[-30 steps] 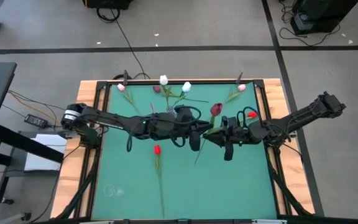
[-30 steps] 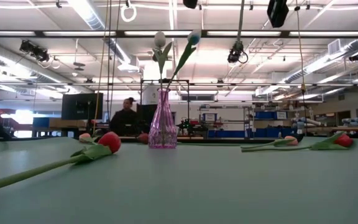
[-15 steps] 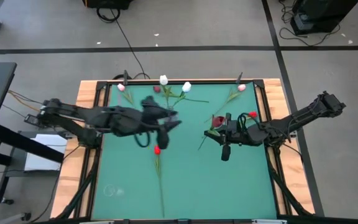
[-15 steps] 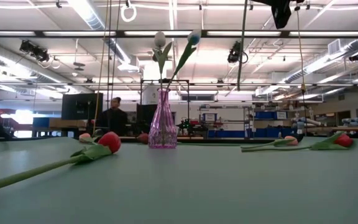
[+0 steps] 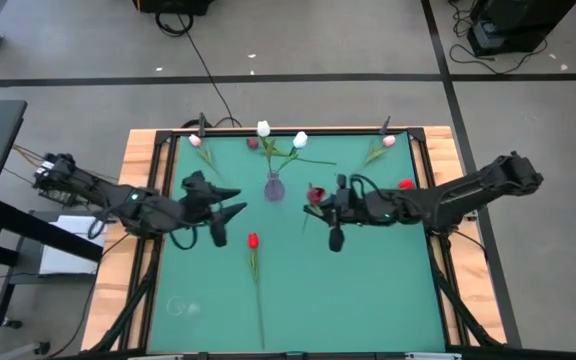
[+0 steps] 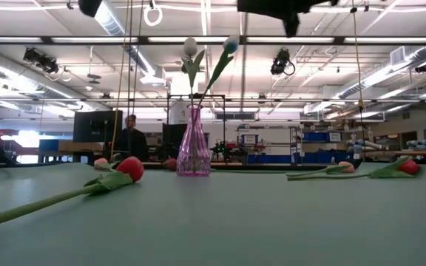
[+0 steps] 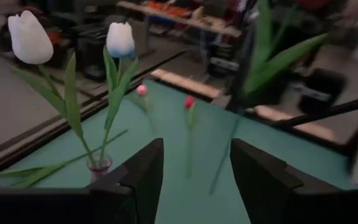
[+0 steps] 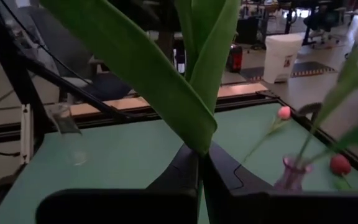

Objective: Sort flowers into vase by color
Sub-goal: Put the bottom dark red tulip into the purple vase

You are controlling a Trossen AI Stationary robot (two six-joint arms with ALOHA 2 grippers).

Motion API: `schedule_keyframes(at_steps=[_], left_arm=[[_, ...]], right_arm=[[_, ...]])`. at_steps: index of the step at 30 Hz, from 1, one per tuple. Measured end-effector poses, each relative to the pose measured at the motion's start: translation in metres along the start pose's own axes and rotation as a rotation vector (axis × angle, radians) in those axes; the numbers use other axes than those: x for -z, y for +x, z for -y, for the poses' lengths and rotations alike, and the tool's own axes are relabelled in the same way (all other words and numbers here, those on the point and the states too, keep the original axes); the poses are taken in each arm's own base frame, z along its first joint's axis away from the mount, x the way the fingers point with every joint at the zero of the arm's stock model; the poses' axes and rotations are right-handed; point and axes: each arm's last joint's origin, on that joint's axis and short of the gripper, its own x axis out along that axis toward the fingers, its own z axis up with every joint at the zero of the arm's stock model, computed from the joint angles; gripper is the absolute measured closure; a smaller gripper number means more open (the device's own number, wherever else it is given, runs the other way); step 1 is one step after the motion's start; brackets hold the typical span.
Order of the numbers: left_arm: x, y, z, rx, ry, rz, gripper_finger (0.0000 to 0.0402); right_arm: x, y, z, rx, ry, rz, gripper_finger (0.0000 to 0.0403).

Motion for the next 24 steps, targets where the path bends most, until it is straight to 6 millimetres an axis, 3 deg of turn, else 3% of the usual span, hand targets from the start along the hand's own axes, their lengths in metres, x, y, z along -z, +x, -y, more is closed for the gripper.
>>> schedule_keyframes(at_steps=[7,16,20,24], left_arm=[[0.016,-0.028,-0.032,0.144,0.015,0.052,0.0226],[0.009,-0.041,-0.046,0.139,0.225,0.132,0.0254],[0.006,-0.042,-0.051,0.114,0.230,0.149,0.0255],[0.003,-0.044,-0.055,0.093,0.216,0.166,0.0255]], right_arm=[[-0.019,0.038,0.008,0.014,-0.045,0.011,0.0392],[-0.061,0.082,0.039,0.149,-0.107,0.094,0.0392],[-0.076,0.092,0.059,0.205,-0.084,0.125,0.0393],[-0.079,0.091,0.074,0.242,-0.063,0.117,0.0393]])
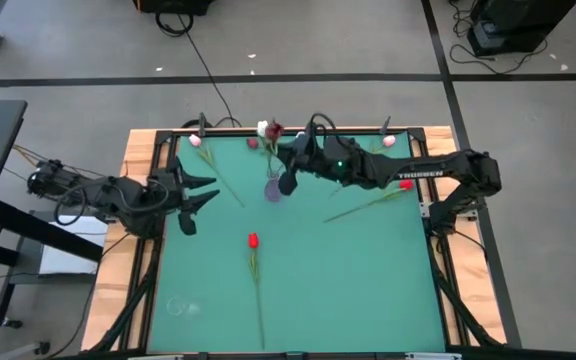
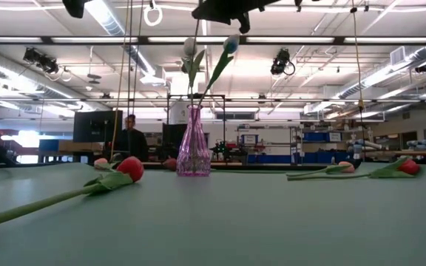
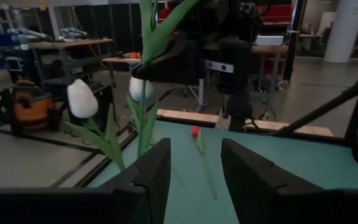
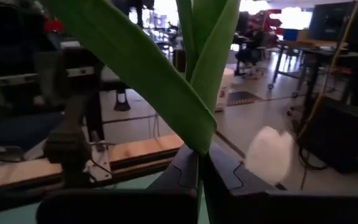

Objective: Sort flowers into vase by color
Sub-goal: Put the bottom dark red tulip into the purple vase

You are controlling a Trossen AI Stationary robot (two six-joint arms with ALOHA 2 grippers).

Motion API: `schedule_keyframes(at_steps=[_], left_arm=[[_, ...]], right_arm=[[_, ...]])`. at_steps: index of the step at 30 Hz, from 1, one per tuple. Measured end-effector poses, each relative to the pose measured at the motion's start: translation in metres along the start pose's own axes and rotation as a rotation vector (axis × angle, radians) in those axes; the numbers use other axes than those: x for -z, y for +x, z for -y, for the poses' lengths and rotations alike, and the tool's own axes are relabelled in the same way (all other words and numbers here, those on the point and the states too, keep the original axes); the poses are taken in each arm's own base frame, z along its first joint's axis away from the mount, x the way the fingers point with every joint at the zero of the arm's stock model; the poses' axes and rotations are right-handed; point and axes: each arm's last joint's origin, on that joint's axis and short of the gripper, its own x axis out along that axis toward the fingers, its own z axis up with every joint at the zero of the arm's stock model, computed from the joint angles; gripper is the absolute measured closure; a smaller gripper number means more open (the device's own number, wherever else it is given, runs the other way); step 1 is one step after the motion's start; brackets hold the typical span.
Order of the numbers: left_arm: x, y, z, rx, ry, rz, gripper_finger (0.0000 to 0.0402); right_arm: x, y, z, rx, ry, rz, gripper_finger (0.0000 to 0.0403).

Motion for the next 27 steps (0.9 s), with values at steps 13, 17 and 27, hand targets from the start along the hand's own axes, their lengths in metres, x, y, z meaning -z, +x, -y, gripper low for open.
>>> schedule_keyframes(at_steps=[13,17,27], left_arm=[[0.000,0.000,0.000,-0.002,-0.002,-0.001,0.0255],[0.000,0.000,0.000,-0.002,-0.007,-0.001,0.0255],[0.000,0.000,0.000,-0.002,-0.018,-0.001,0.0255]], right_arm=[[0.018,0.008,0.012,-0.034,-0.029,-0.134,0.0393],[0.026,0.012,0.013,-0.027,-0.027,-0.148,0.0391],[0.038,0.014,0.029,0.031,0.141,-0.201,0.0338]])
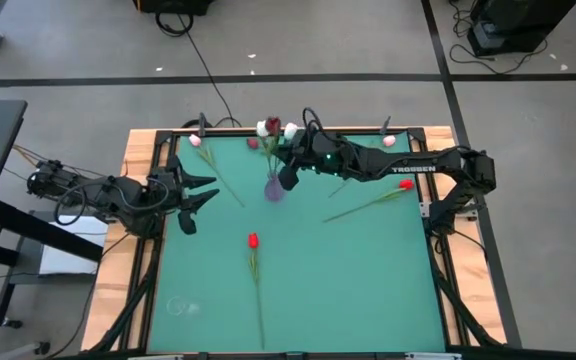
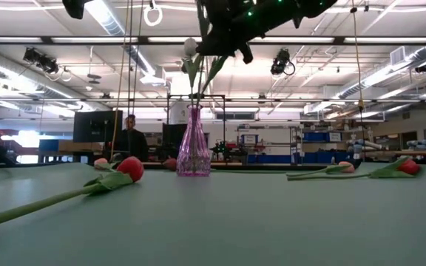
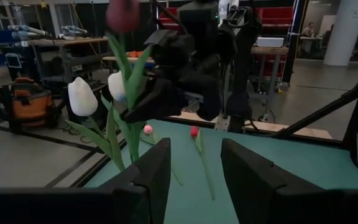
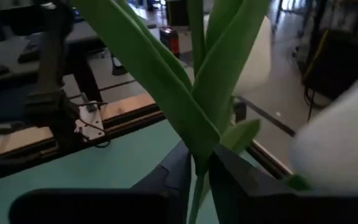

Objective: Sort flowers into vase by color
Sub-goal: Put the bottom dark red tulip into the purple vase, then put the dark red tulip into the purple vase

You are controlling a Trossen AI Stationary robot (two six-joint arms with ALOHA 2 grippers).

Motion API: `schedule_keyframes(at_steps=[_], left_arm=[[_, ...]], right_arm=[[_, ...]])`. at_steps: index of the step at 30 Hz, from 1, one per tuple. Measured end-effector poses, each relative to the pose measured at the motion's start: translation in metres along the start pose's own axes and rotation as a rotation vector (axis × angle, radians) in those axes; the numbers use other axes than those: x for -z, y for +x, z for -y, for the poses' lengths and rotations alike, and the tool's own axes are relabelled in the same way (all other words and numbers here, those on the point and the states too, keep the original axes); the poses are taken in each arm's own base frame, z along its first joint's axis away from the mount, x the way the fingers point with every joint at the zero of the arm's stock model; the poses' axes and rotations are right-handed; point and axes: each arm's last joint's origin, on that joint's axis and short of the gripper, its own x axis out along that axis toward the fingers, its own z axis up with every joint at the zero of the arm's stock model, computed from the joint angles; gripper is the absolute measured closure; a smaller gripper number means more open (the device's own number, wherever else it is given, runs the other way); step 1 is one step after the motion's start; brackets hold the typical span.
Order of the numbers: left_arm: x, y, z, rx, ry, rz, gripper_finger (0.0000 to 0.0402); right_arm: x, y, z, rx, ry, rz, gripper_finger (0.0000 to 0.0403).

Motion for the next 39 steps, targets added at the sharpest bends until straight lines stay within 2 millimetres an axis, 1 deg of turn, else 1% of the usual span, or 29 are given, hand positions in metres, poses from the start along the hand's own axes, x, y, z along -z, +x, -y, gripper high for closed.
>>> schedule_keyframes(at_steps=[4,6,9,12,15,18,22,26,28,30,33,37,39], left_arm=[[0.000,0.000,0.000,0.000,0.000,0.000,0.0255],[0.000,0.000,0.000,0.000,0.000,0.000,0.0255],[0.000,0.000,0.000,0.000,0.000,0.001,0.0255],[0.000,0.000,0.000,0.000,0.000,0.000,0.0255],[0.000,0.000,0.000,0.000,0.000,0.001,0.0255],[0.000,0.000,0.000,0.000,0.000,0.000,0.0255],[0.000,0.000,0.000,0.000,0.000,0.000,0.0255],[0.000,0.000,0.000,0.000,0.002,0.001,0.0255],[0.000,0.000,0.000,0.000,0.014,0.001,0.0255],[0.001,0.001,0.001,-0.002,0.019,-0.004,0.0255],[0.002,0.002,-0.001,-0.017,0.024,-0.014,0.0255],[0.004,0.004,-0.005,-0.058,-0.027,-0.034,0.0255],[0.006,0.006,-0.007,-0.038,-0.052,-0.057,0.0255]], right_arm=[[0.001,0.000,0.002,-0.001,0.010,-0.016,0.0313],[0.002,0.000,0.000,-0.048,0.018,-0.030,0.0297],[0.004,0.000,-0.001,-0.136,0.076,-0.068,0.0264],[0.008,0.000,0.000,-0.155,0.126,-0.125,0.0226],[0.008,-0.004,0.001,-0.142,0.153,-0.158,0.0195],[0.003,-0.014,0.001,-0.148,0.184,-0.177,0.0176],[0.002,-0.028,0.005,-0.184,0.221,-0.277,0.0171],[-0.008,-0.050,0.013,-0.197,0.247,-0.322,0.0171],[-0.009,-0.059,0.017,-0.179,0.249,-0.361,0.0171],[-0.007,-0.068,0.021,-0.145,0.247,-0.414,0.0171],[-0.002,-0.080,0.028,-0.031,0.255,-0.494,0.0171],[0.007,-0.087,0.036,0.100,0.260,-0.592,0.0171],[0.009,-0.088,0.040,0.133,0.285,-0.611,0.0171]])
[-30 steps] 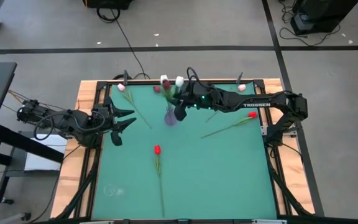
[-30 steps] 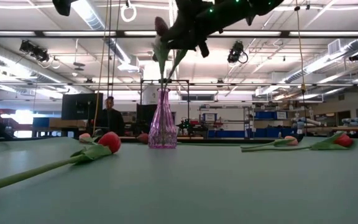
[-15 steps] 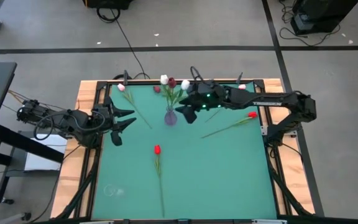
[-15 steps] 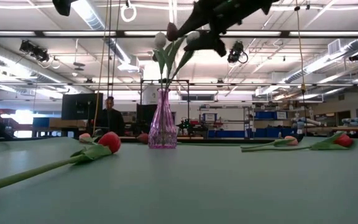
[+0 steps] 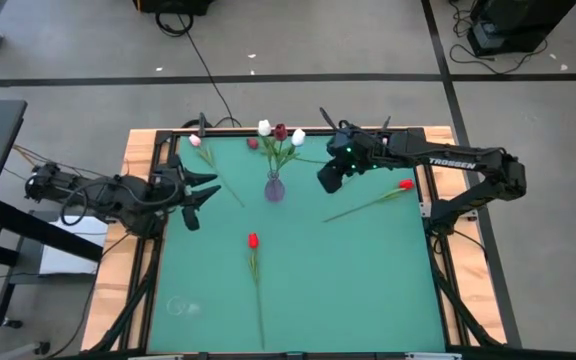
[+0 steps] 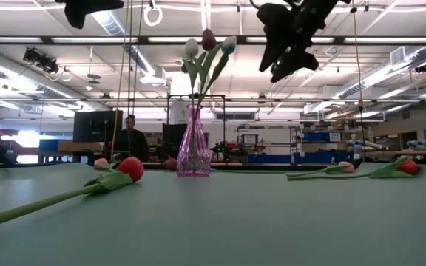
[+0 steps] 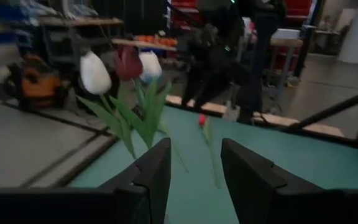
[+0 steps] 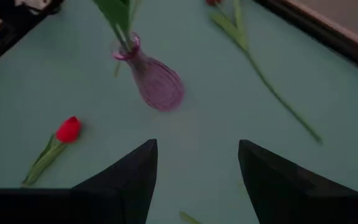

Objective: Sort flowers into vase by color
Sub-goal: Put the dark red tulip into the purple vase

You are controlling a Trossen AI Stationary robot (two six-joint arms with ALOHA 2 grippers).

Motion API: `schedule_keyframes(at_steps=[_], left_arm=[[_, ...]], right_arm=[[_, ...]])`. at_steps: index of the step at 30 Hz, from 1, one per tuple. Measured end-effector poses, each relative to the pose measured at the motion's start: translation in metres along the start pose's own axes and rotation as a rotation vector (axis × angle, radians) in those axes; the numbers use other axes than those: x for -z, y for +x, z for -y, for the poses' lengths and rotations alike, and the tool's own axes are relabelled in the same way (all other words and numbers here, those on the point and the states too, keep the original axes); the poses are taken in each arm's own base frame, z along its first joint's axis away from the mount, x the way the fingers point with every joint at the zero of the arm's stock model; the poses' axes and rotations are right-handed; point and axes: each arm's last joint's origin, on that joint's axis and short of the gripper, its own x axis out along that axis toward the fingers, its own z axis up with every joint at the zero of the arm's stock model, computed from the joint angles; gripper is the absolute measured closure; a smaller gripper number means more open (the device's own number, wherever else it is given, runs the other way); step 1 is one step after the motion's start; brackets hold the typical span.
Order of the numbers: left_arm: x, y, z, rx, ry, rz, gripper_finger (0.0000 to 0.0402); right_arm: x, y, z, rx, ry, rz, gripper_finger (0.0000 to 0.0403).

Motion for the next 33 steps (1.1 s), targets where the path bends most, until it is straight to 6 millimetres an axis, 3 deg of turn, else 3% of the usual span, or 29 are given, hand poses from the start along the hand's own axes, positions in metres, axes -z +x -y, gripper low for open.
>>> schedule_keyframes(at_steps=[9,23,26,33], left_arm=[[0.011,0.003,-0.009,-0.016,-0.089,-0.114,0.0266],[0.025,0.003,-0.016,-0.098,-0.197,-0.243,0.0267],[0.026,0.003,-0.019,-0.130,-0.242,-0.248,0.0267],[0.027,0.004,-0.029,-0.282,-0.251,-0.220,0.0267]], right_arm=[[0.003,0.026,0.040,0.097,0.140,-0.019,0.0171],[-0.009,0.130,0.121,0.069,0.344,-0.241,0.0171],[-0.023,0.147,0.129,0.037,0.286,-0.277,0.0172],[-0.067,0.180,0.125,0.027,0.073,-0.347,0.0175]])
